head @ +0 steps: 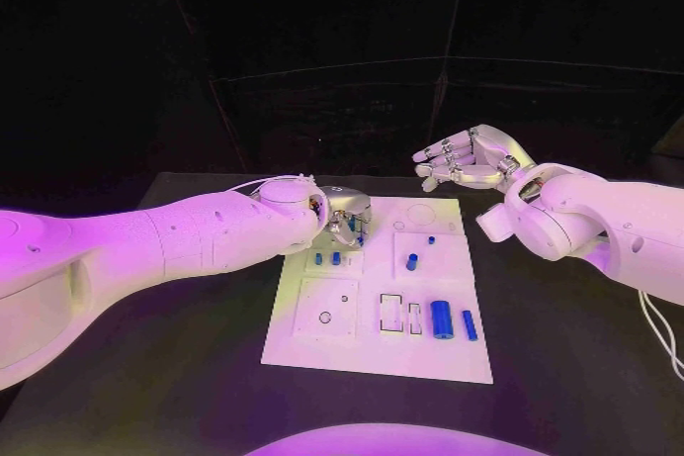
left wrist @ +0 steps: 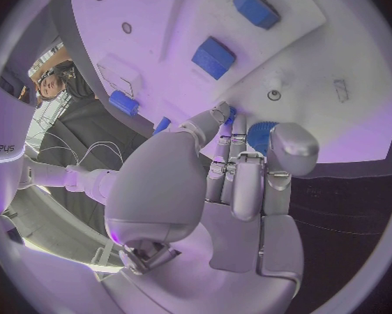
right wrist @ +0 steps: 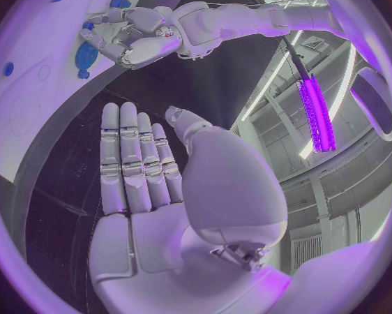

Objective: Assemble the parts on the task board

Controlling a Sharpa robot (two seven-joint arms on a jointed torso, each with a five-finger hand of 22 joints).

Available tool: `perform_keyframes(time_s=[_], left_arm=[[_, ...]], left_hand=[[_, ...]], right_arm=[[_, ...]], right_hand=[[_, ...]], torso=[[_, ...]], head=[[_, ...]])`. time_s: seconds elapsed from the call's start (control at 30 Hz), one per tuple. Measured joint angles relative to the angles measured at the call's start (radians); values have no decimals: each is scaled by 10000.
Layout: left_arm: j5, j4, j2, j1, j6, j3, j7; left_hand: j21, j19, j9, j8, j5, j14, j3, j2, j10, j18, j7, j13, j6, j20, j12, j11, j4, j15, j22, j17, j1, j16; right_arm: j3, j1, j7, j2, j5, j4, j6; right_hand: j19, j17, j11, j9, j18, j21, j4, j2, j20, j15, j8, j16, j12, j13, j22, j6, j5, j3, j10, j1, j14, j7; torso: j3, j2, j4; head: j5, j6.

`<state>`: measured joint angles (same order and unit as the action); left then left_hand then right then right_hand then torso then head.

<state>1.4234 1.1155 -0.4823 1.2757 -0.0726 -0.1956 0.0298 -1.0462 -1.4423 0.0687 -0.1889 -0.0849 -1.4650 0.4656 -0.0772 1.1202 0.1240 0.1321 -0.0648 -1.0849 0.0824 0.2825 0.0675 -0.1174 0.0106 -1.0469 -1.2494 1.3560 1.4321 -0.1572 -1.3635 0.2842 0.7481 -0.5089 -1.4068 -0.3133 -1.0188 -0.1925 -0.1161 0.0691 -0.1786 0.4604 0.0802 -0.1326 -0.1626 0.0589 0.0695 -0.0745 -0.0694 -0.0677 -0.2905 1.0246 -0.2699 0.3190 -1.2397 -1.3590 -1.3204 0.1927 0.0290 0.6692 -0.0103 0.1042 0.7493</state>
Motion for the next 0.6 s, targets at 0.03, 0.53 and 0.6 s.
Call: perform_keyframes(time_s=[0.03, 0.53, 0.6], left_arm=[[6, 39, -38, -3, -29, -2, 5], [-110, 1072, -955, 51, -636, 448, 157], [-166, 1196, -1138, 54, -664, 471, 162]], left_hand=[[0, 0, 1, 0, 26, 0, 23, 0, 3, 0, 16, 1, -15, 0, 0, 3, -23, 0, -18, 0, 0, 0], [-37, -27, 16, 105, 36, 0, 177, -67, 38, 1, 21, 1, -21, -27, -203, 38, -94, -1, -90, 55, -142, 0], [-37, -27, 15, 105, 36, 0, 199, -68, 59, 1, 40, 1, -39, -27, -203, 17, -72, -1, -91, 55, -142, 0]], right_arm=[[0, 0, 0, 0, 0, 0, 0], [0, 0, 1, -28, 0, 62, 1], [0, 0, 2, -23, 0, 65, 1]], right_hand=[[0, 0, 0, 0, 0, 0, 0, 0, 0, 0, 0, 0, 0, 0, 0, 0, 0, 0, 0, 0, 0, 0], [0, -1, 0, 0, 0, 0, 0, 0, 0, 0, 0, -1, 0, 0, -1, 0, 0, 0, 0, 0, 0, 0], [0, -1, 0, 0, 1, 0, 0, 0, 0, 0, 0, -5, 0, 0, -1, 0, 0, 0, 0, 0, 0, 0]], torso=[[-2, 0, 1], [-1, -15, 14], [0, -15, 14]], head=[[-1, -1], [46, -86], [47, -91]])
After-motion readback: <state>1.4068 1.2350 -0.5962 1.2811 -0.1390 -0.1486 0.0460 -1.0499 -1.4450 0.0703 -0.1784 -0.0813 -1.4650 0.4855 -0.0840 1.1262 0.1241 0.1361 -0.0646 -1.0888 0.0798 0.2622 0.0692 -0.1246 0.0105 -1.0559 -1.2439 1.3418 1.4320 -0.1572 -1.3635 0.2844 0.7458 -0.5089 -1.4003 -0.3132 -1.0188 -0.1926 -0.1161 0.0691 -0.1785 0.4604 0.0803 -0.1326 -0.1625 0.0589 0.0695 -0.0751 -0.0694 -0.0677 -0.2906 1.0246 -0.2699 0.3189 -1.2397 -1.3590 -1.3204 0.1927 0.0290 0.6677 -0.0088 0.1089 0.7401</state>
